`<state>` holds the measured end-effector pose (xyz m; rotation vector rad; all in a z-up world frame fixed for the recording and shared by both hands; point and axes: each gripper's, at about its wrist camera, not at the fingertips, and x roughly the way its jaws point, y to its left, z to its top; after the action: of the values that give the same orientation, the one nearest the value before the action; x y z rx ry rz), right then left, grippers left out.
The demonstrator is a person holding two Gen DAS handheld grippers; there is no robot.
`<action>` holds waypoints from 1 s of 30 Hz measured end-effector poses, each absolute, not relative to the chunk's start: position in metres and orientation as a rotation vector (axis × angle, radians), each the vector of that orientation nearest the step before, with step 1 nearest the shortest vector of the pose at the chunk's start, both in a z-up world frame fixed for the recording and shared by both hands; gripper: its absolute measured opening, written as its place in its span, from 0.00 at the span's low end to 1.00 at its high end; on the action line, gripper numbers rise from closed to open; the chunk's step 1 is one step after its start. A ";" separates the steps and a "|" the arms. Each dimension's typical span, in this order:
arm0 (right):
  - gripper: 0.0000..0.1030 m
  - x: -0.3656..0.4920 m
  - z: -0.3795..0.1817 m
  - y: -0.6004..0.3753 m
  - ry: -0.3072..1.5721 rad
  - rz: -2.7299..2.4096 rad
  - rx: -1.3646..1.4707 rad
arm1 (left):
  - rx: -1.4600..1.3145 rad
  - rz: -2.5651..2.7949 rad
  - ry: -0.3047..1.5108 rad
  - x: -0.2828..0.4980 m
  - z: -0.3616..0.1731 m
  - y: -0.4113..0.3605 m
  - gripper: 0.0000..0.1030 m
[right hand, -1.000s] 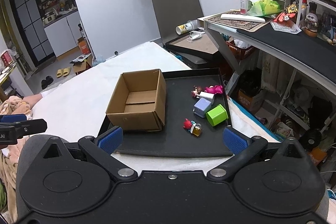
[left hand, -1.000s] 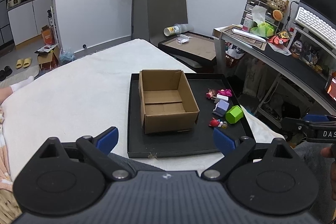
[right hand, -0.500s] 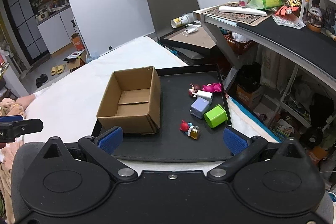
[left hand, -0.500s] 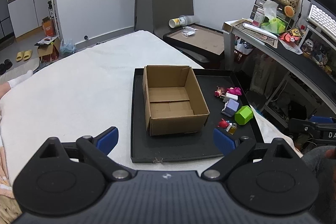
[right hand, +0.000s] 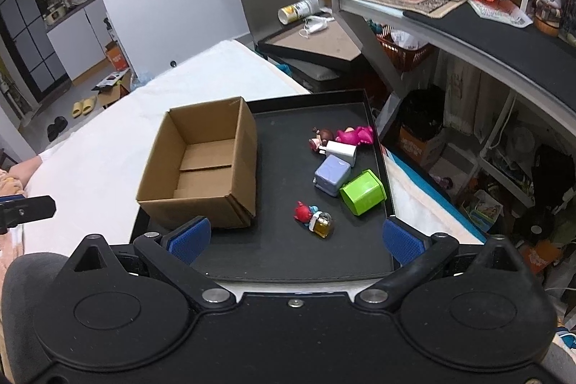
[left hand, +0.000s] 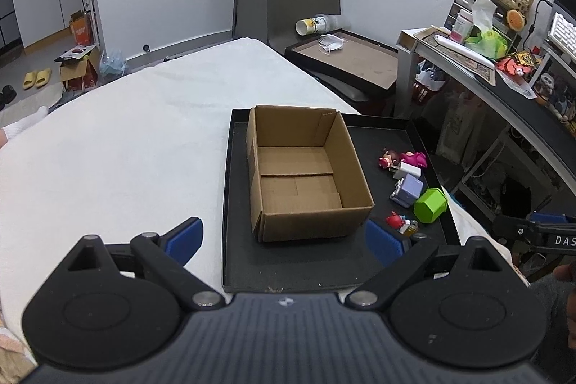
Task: Organize rigid objects
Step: 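Move the left tool to the box wall while the right tool approaches the green block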
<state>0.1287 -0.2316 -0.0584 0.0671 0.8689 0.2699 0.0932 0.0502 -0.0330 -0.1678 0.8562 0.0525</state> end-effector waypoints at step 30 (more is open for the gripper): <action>0.85 0.259 -0.143 -0.288 1.021 0.084 0.409 | -0.231 0.087 1.007 0.194 -0.109 0.093 0.75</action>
<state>0.2594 -0.2875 -0.1435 0.4090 1.0209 0.0837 0.1937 0.0934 -0.1094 -0.2305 1.0071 0.0874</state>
